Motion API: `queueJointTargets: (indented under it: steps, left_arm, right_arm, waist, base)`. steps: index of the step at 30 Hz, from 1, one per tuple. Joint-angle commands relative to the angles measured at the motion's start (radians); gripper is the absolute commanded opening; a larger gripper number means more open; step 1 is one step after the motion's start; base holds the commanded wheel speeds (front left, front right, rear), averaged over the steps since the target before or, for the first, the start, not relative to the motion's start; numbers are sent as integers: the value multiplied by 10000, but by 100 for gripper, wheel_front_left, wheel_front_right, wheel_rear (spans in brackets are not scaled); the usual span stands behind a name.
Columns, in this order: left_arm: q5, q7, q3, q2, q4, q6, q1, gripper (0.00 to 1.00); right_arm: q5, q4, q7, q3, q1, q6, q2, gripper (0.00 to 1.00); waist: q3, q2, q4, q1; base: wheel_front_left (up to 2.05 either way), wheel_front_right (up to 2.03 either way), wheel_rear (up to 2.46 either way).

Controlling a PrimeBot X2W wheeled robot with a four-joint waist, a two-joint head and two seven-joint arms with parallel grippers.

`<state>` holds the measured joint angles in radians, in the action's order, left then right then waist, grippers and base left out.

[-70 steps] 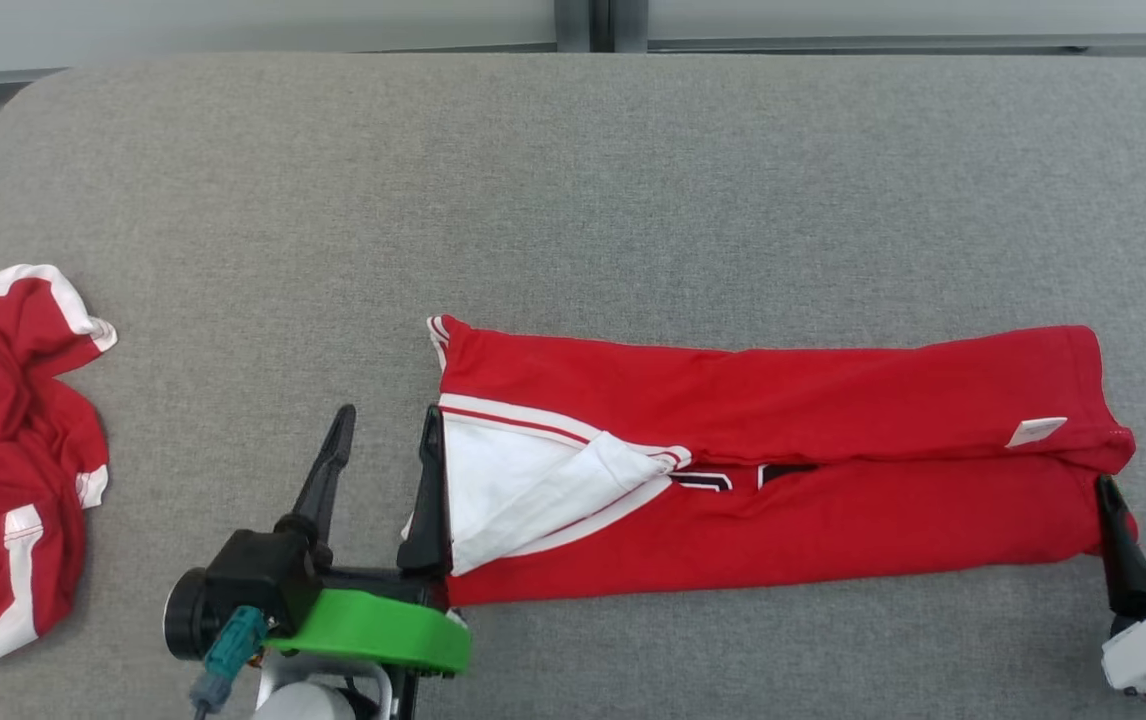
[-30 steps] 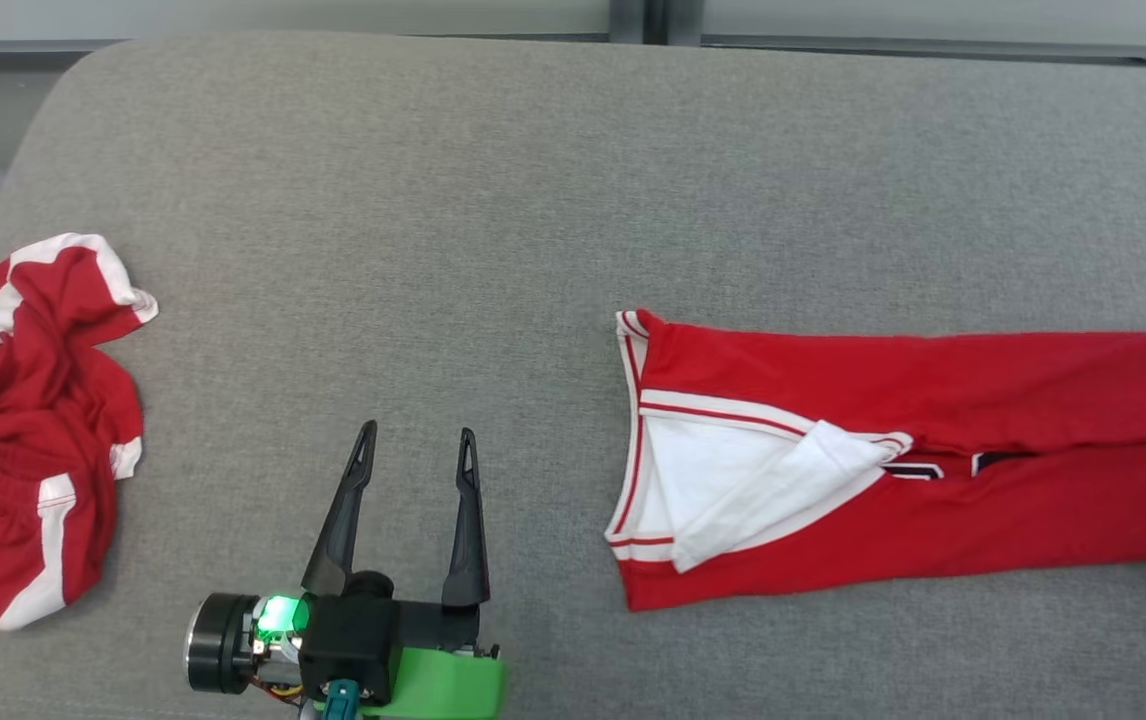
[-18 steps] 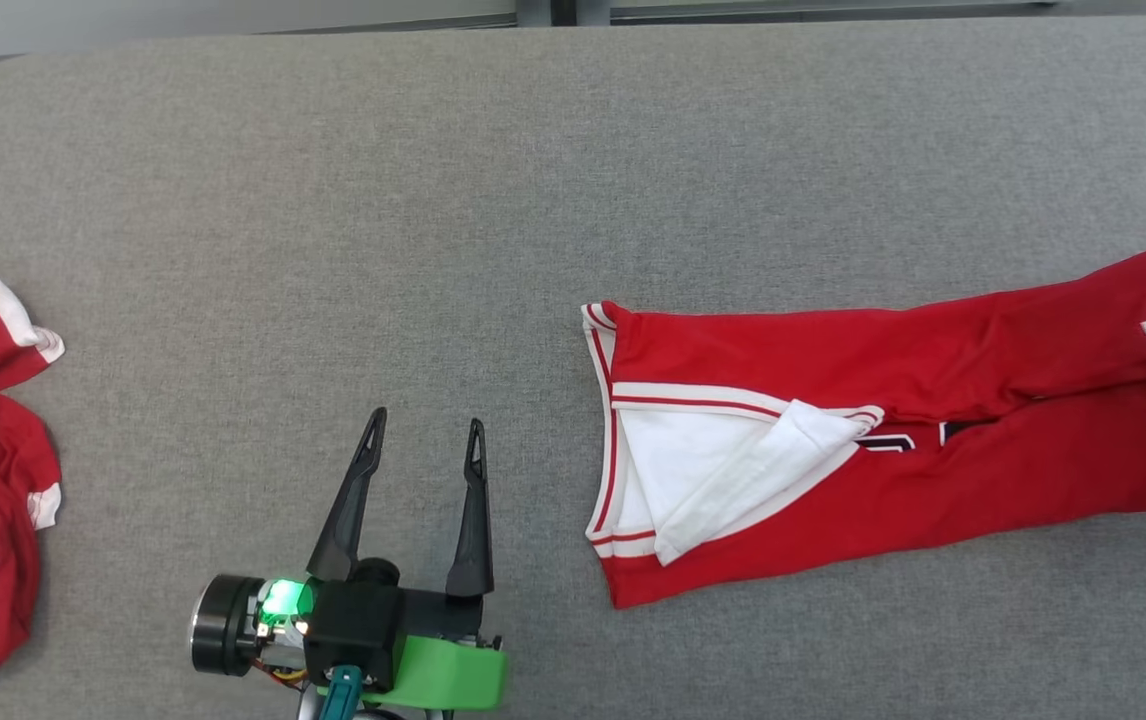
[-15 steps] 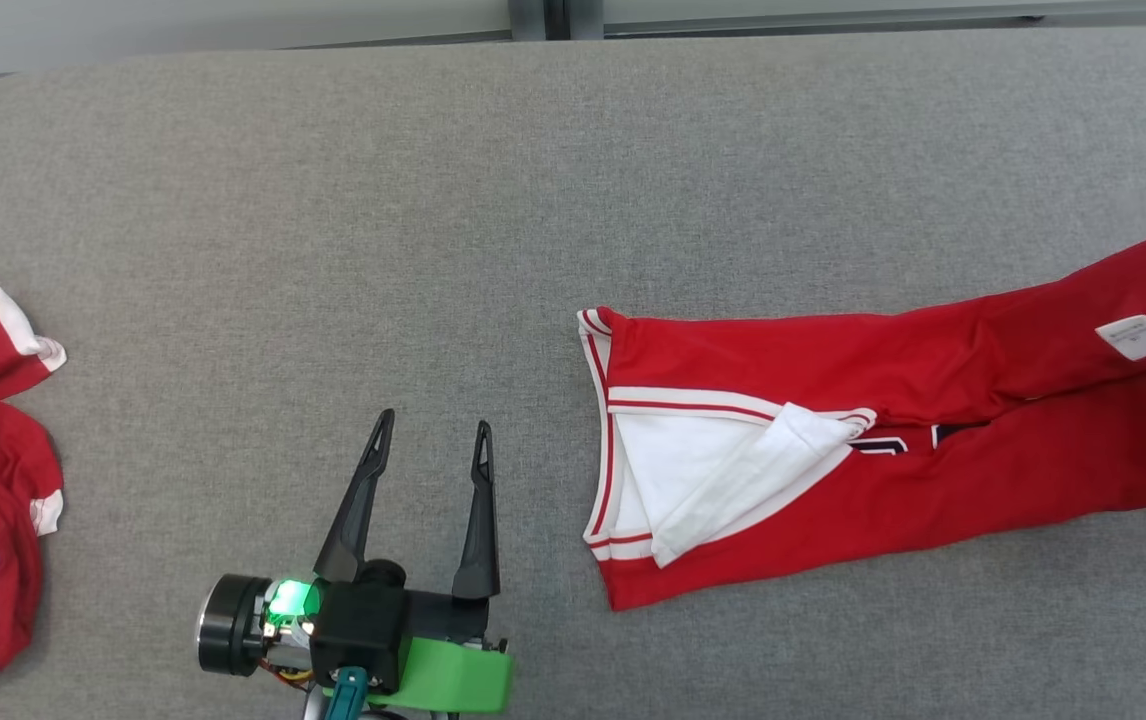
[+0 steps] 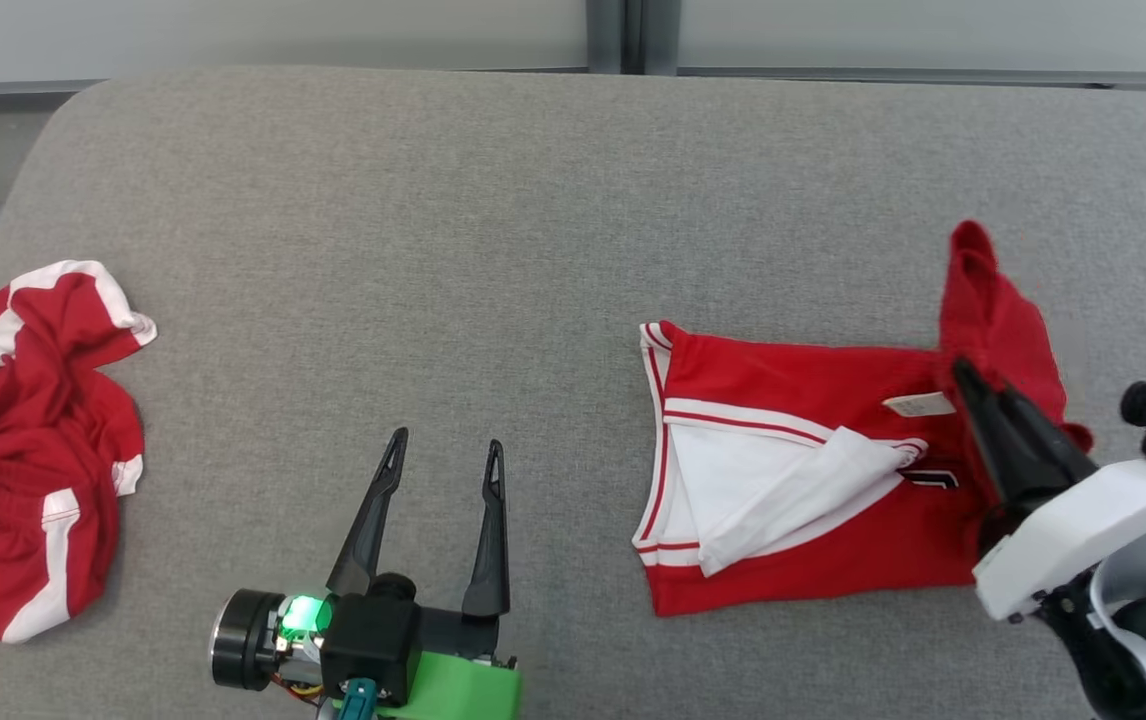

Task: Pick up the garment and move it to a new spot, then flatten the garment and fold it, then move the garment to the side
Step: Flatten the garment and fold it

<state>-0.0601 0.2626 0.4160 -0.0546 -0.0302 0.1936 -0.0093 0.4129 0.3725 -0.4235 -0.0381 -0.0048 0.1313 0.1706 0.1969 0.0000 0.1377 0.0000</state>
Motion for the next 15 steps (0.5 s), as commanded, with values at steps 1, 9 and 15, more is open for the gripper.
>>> queueJointTargets:
  steps: [1,9,15]
  left_arm:
    - [-76,29,-2,12,10,-12,131,100]
    - [-147,29,49,32,-16,9,124,100]
    - [-160,29,136,40,30,-39,4,100]
  right_arm:
    - [80,-79,-14,205,91,-12,-141,0]
    - [205,-958,234,1253,-227,-12,-350,0]
    - [261,-1709,462,2012,-522,-10,-424,0]
  waist:
    - [-128,0,316,0]
    - [-56,0,817,0]
    - [71,0,1069,0]
  base:
    - [0,0,0]
    - [0,0,0]
    - [0,0,0]
